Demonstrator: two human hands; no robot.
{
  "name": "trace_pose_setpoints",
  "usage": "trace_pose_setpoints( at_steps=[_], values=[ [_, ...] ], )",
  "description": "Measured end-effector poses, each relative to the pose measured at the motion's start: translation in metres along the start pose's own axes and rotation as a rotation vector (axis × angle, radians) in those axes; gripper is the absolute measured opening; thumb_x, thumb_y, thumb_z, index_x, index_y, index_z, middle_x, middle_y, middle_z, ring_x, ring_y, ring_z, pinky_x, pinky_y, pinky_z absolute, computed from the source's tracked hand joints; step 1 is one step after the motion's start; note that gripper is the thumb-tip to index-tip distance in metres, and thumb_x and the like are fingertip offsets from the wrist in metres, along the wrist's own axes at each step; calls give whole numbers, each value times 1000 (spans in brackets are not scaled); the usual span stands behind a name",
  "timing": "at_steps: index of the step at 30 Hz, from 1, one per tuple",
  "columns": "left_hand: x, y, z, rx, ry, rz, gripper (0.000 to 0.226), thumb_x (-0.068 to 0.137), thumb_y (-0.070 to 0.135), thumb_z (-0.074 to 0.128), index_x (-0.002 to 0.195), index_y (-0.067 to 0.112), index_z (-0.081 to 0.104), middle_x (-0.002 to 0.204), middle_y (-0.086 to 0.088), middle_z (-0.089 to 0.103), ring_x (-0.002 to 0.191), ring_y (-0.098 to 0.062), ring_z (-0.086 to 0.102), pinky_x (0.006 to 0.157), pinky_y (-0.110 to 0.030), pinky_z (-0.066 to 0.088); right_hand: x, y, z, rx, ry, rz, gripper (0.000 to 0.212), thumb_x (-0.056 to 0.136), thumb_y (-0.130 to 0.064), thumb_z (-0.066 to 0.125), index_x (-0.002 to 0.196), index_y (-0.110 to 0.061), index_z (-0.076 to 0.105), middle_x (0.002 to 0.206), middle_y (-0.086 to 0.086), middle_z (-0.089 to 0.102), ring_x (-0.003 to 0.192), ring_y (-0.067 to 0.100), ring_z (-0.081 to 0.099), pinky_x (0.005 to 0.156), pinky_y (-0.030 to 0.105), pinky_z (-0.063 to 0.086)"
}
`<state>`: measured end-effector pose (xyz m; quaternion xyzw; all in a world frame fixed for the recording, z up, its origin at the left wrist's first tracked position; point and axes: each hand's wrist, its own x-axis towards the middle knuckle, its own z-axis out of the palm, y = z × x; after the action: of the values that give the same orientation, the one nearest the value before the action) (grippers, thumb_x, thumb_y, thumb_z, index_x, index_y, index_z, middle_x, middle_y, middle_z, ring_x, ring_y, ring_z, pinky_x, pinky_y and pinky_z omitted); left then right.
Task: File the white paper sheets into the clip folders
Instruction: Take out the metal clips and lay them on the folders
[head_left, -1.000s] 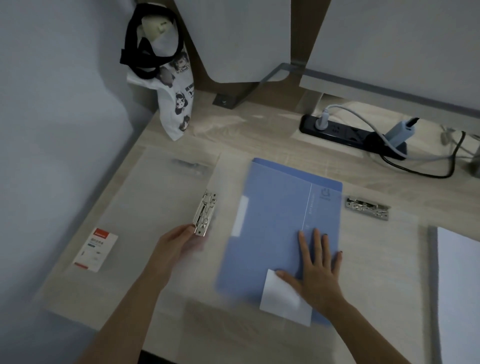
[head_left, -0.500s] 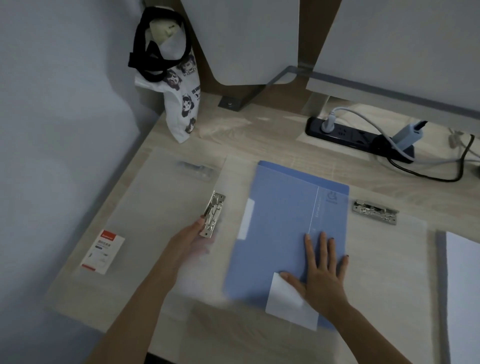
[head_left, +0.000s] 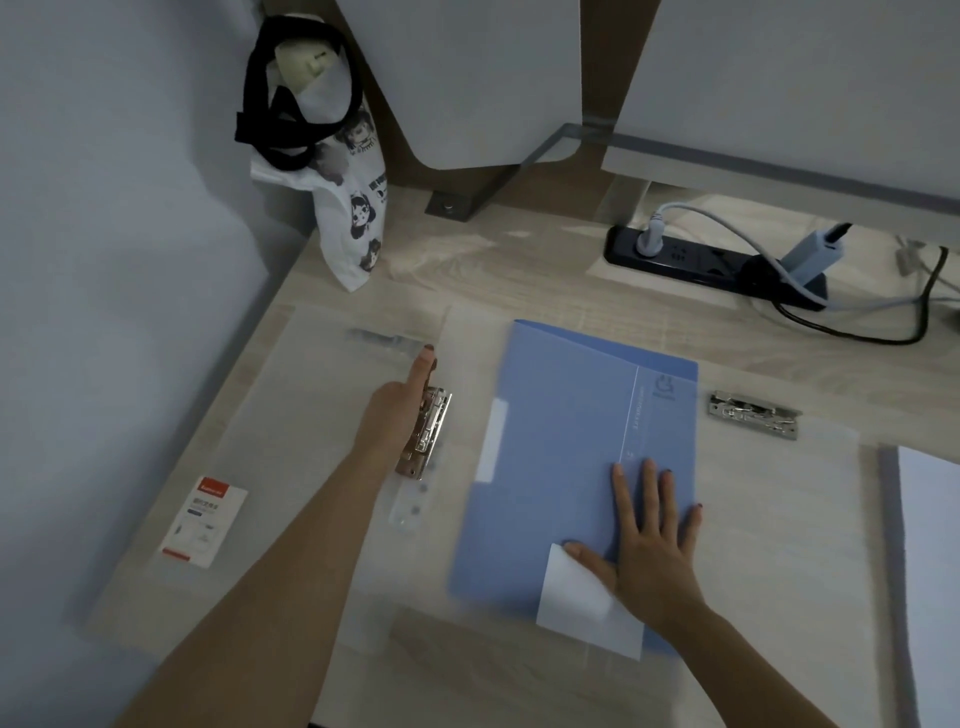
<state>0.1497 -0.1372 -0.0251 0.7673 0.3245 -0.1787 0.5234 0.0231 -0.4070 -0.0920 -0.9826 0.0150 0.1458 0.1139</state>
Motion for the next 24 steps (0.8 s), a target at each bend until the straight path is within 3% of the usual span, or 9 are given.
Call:
trace_pose_setpoints(
  at_steps=[3, 8, 10, 12, 16, 19, 21, 24],
  values=[
    [10, 1, 5, 201, 72, 50, 59, 84, 66, 38, 57, 14, 47, 64, -7, 54, 70, -29, 60, 67, -32, 39, 0, -2, -2, 0, -16, -5, 95, 73, -85, 13, 147, -28, -6, 153, 14, 7, 140, 26, -4, 108, 56, -2],
    [10, -1, 13, 237, 167, 66, 42, 86, 50, 49, 87, 9, 57, 96, -13, 61, 98, -33, 61, 85, -38, 44, 0, -2, -4, -6, -20, -20, 95, 74, -84, 14, 147, -26, -3, 153, 16, 9, 140, 25, -4, 109, 47, -9],
    [-6, 3, 23, 260, 348, 222, 33, 88, 32, 53, 108, 6, 54, 118, -17, 54, 110, -34, 53, 89, -40, 42, 0, -1, -5, 20, -15, -29, 90, 76, -83, 12, 147, -29, -3, 154, 13, 7, 140, 24, -5, 110, 43, -13],
    [-25, 7, 42, 271, 429, 471, 30, 88, 15, 50, 115, 4, 53, 124, -15, 51, 113, -33, 49, 90, -40, 41, -1, 2, -9, 78, 17, -37, 84, 77, -81, 6, 146, -33, -1, 155, 8, 5, 140, 19, -10, 110, 42, -15],
    [-49, 7, 101, 416, 161, 862, 42, 81, 17, 32, 108, 7, 62, 120, -9, 62, 111, -27, 58, 93, -31, 39, 2, 15, -23, 225, 20, 59, 89, 66, -82, -11, 140, -33, -8, 158, 0, -3, 141, 10, -15, 114, 38, -13],
    [-59, 3, 155, 678, -44, 1062, 45, 78, 17, 34, 109, 10, 66, 121, -8, 65, 113, -25, 61, 95, -37, 49, 14, 32, -36, 216, 36, 171, 86, 69, -76, -4, 142, -32, -9, 158, 5, -7, 144, 17, -14, 114, 38, -12],
    [-61, 1, 189, 883, -106, 1090, 47, 79, 23, 35, 114, 12, 65, 124, -7, 64, 117, -23, 59, 96, -40, 49, 27, 45, -44, 192, 65, 218, 84, 73, -64, 0, 147, -24, 3, 158, 10, -4, 145, 24, -9, 115, 41, -8],
    [-58, -9, 214, 1033, -136, 1015, 52, 86, 34, 33, 125, 8, 56, 133, -13, 56, 126, -25, 51, 106, -39, 29, 51, 59, -53, 119, 199, 244, 78, 82, -54, 11, 144, -10, 26, 154, 23, 16, 143, 38, 11, 114, 50, 7]
  ],
)
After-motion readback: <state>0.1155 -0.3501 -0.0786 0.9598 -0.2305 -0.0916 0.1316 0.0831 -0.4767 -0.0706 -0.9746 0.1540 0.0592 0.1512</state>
